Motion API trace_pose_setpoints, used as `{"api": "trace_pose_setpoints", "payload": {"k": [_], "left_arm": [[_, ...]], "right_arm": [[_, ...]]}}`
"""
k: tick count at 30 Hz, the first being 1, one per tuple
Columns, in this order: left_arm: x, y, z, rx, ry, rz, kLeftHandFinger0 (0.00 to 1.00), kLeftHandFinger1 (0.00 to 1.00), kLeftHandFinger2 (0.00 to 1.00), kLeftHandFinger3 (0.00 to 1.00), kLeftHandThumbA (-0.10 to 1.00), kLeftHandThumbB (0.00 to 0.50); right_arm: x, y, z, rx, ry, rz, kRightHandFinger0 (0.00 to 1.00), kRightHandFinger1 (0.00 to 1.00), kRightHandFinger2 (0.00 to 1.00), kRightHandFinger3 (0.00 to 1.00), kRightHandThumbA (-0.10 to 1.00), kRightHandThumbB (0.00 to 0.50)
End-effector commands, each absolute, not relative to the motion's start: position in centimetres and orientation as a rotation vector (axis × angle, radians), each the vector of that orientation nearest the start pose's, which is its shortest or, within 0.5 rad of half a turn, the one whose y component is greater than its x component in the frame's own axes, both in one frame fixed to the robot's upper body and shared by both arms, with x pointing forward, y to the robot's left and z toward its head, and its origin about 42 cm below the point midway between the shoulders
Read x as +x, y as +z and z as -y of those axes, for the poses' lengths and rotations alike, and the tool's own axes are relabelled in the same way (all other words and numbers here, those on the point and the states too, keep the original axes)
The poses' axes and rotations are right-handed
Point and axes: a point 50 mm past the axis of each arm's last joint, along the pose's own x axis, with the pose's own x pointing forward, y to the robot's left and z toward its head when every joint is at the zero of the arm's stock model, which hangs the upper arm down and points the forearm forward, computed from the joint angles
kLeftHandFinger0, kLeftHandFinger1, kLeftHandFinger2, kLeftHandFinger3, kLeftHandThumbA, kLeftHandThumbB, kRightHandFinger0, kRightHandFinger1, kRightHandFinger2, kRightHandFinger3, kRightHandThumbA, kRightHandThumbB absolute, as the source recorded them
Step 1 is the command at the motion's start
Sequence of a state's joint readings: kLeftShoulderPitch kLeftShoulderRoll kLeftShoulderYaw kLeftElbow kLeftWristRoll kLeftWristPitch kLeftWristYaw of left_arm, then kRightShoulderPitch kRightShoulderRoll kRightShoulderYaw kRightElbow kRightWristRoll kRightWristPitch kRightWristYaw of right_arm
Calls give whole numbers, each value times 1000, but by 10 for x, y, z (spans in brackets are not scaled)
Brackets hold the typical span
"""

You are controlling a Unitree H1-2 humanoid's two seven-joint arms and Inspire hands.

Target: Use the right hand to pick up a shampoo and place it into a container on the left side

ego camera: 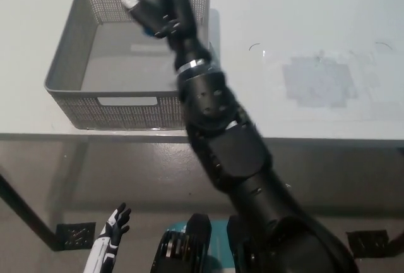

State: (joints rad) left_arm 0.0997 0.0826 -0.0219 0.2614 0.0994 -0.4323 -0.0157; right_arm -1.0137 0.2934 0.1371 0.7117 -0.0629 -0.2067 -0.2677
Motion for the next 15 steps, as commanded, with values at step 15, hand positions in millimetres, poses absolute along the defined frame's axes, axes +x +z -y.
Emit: {"api": "trace_pose_setpoints", "payload": {"k": [15], "left_arm": [[243,43,-236,202,-85,151,1000,1000,1000,1000,1000,0]], "right_arm": [[497,306,-71,-57,219,424,0,289,637,671,-100,127]]}}
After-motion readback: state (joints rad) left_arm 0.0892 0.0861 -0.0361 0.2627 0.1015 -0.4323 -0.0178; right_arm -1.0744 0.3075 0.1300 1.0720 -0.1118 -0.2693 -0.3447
